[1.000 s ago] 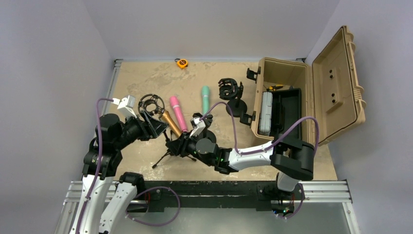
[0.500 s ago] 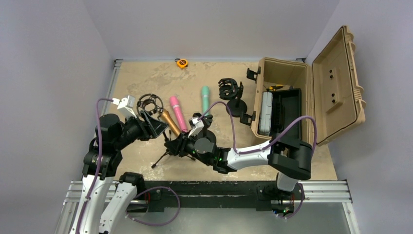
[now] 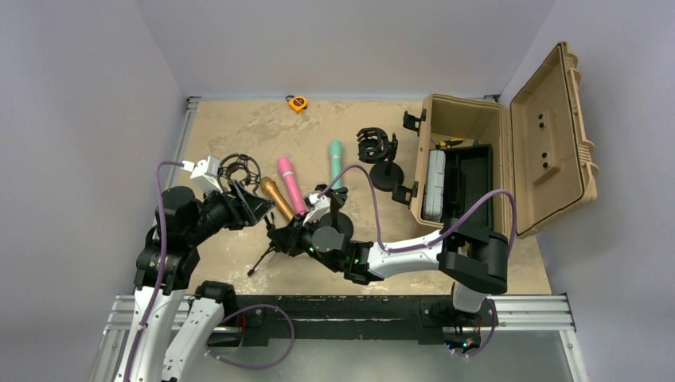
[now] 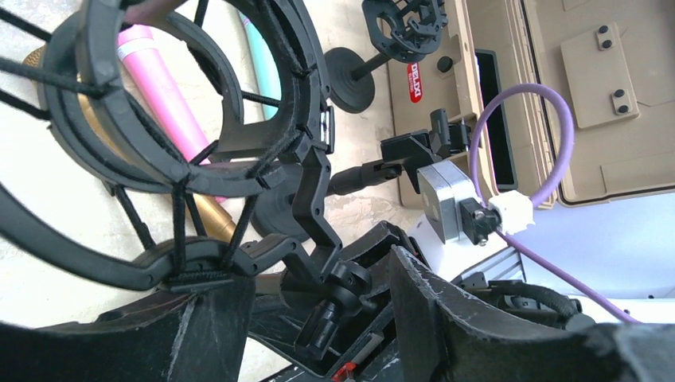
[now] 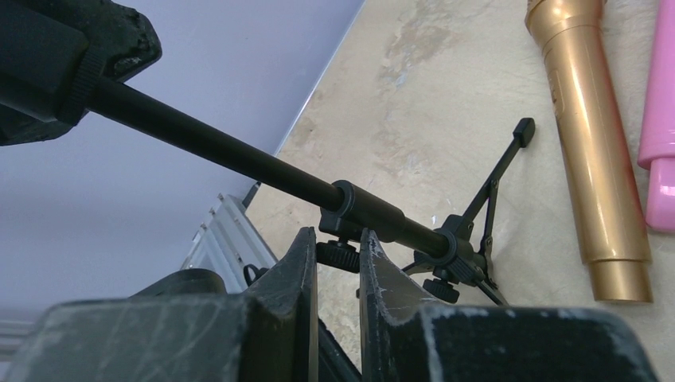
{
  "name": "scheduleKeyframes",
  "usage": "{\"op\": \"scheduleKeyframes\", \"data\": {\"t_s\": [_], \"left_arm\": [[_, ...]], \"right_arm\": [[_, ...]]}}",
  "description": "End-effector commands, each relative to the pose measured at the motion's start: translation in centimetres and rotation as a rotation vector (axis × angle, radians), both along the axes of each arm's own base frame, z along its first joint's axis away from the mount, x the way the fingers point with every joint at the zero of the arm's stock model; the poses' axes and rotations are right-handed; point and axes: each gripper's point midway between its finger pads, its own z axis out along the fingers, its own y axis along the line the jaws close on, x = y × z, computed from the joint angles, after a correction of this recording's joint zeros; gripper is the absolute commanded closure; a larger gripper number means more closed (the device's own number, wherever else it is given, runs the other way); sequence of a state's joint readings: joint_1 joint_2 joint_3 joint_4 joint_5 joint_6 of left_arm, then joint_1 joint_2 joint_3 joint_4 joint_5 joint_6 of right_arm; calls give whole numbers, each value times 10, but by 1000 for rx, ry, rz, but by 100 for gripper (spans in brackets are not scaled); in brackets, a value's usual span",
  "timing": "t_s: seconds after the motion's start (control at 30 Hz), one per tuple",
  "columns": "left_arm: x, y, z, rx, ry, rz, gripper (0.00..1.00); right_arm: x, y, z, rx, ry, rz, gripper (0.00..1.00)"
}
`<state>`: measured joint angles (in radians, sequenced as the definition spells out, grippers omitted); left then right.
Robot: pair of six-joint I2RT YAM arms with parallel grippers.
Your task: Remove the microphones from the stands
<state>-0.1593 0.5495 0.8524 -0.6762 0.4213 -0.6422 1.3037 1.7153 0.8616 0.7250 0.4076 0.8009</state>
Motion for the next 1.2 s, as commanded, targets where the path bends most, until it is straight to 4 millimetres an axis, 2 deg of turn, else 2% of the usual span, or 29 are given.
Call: {"op": "scheduleKeyframes", "data": {"t_s": [0.0, 0.1, 0.13, 0.23, 0.3, 0.5, 0.6, 0.7, 0.73, 0.8, 0.83, 0.9, 0.97, 1.07, 1.17], "left_arm": [[2, 4, 8, 21, -41, 17, 42], [3, 7, 7, 31, -44, 30, 44], [3, 8, 6, 36, -42, 36, 45], [3, 11, 3, 47, -33, 54, 47], [3, 13, 3, 51, -34, 64, 47], [3, 19, 1, 69, -31, 94, 48], [3, 20, 1, 73, -28, 101, 49], [3, 19, 1, 69, -28, 97, 49], [3, 19, 2, 66, -29, 96, 49], [3, 18, 2, 64, -29, 90, 49], [4, 18, 1, 63, -28, 89, 49], [3, 17, 2, 60, -26, 85, 49], [4, 16, 2, 56, -26, 82, 48], [4, 15, 2, 53, -24, 81, 49], [3, 15, 2, 49, -23, 79, 49]], "right_arm": [[17, -7, -20, -195, -75, -116, 100], [26, -12, -43, -385, -122, -217, 100], [27, -15, -61, -480, -141, -260, 100], [29, -32, -98, -732, -208, -368, 100], [34, -39, -101, -804, -253, -409, 100], [38, -26, -55, -740, -333, -384, 100], [39, -25, -52, -731, -341, -384, 100], [29, -7, -48, -642, -318, -261, 99], [22, 4, -31, -548, -309, -196, 87], [7, 12, -9, -396, -283, -96, 55], [-1, 15, 4, -313, -264, -56, 48], [-12, 18, 27, -166, -226, 22, 41], [-18, 18, 40, -69, -183, 78, 40], [-17, 16, 45, 23, -99, 94, 39], [-8, 14, 48, 86, -37, 96, 39]]}}
